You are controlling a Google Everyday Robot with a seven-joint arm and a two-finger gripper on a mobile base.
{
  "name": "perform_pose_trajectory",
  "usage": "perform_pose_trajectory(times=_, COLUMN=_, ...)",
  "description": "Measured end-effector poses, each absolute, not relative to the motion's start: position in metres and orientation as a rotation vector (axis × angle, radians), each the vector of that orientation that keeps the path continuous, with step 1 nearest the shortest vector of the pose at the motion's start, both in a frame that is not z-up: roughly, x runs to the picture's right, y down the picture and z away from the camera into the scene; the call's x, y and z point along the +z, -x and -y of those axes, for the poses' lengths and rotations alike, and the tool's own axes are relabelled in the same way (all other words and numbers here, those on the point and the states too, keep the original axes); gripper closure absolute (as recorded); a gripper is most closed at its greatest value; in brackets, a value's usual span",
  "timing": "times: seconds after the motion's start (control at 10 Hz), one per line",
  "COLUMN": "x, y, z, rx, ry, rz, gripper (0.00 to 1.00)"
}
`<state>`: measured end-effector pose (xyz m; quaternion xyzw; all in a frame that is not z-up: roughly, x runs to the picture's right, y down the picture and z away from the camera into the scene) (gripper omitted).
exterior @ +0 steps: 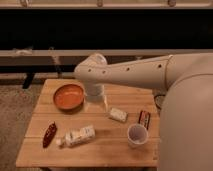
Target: Place the eraser on the white sponge
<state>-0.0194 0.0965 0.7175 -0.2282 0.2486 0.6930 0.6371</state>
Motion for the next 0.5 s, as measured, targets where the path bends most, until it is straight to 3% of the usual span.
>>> perform_pose_trajectory(times=0.5, x=0.738, y=-0.117, z=-0.104, rx=1.731, ry=0.424, rz=-0.612, gripper=0.35)
